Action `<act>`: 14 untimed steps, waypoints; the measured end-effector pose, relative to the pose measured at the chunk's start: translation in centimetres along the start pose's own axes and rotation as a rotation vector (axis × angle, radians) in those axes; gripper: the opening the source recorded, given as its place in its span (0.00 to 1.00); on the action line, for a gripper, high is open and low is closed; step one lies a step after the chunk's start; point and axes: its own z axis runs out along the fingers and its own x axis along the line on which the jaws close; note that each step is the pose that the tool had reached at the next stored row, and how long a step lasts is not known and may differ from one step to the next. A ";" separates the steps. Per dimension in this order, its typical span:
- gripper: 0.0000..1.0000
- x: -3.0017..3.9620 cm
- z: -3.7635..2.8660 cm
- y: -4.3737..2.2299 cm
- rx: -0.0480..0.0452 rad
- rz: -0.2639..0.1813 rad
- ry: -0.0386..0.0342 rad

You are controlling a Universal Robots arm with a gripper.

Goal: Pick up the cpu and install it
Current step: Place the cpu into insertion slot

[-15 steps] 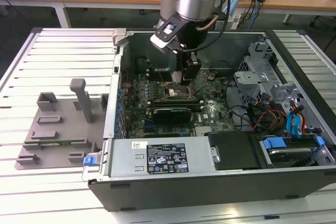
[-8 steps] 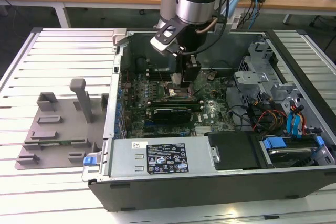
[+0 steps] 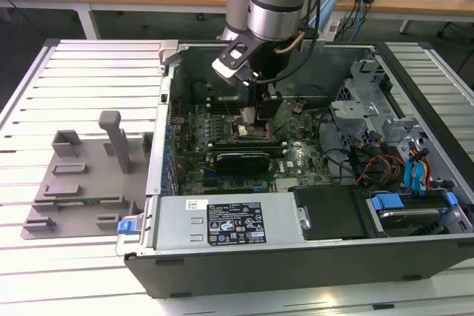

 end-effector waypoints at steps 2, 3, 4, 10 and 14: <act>0.55 0.01 0.17 0.01 0.0000 0.000 0.0000; 0.55 0.01 0.28 0.01 0.0000 0.000 0.0000; 0.55 0.02 0.41 0.02 0.0000 0.000 -0.0001; 0.55 0.70 1.25 0.13 0.0000 0.000 0.0001; 0.55 1.03 1.83 0.19 0.0016 0.048 0.0019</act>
